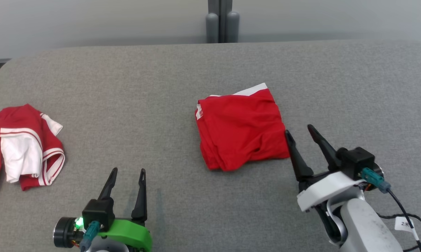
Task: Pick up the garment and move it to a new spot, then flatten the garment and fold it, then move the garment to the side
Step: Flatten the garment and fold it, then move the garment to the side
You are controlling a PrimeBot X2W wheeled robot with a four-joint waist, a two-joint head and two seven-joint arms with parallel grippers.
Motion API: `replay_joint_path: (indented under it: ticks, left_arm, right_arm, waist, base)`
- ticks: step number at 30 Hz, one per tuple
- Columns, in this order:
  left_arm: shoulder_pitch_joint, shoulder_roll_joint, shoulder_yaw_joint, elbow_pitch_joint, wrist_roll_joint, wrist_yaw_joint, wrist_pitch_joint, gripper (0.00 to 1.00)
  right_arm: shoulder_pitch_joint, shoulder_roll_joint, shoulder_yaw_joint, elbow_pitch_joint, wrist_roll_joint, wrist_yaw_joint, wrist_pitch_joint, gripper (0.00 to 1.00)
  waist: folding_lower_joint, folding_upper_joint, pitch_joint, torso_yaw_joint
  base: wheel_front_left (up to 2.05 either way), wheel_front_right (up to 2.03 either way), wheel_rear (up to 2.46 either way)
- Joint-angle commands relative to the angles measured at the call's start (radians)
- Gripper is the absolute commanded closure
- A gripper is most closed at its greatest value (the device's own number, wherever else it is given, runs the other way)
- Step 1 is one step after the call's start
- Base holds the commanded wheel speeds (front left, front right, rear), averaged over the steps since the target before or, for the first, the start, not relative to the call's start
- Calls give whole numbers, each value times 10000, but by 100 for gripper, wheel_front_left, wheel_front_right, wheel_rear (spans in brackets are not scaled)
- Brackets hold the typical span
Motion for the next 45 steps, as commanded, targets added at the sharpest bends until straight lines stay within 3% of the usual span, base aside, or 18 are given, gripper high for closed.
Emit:
replay_joint_path:
  ticks: [1,11,24,35,45]
  left_arm:
    - [215,30,80,-26,90,20,-3,0]
    - [794,29,379,-99,642,-34,-3,0]
    - [869,29,274,-250,601,84,-2,0]
    - [-406,29,-9,-497,266,-270,-2,0]
    - [-1214,27,-399,-491,-7,-412,-2,0]
  right_arm:
    - [247,-36,-246,-62,-145,-13,0,0]
    - [1653,-33,-1972,275,-627,-13,0,0]
    - [1882,-33,-1950,474,-538,-13,0,0]
    - [-1179,-38,-848,1501,-1296,-15,0,0]
    - [-4208,-41,-308,4324,-2178,-15,-1,0]
  waist:
    - [0,-1,-285,-318]
    - [0,-1,-748,-1094]
    - [0,-1,-570,-1027]
    - [0,-1,1302,-138]
    - [0,-1,2379,719]
  base:
    - [0,0,0]
    - [0,0,0]
    - [0,0,0]
    - [0,0,0]
    - [0,0,0]
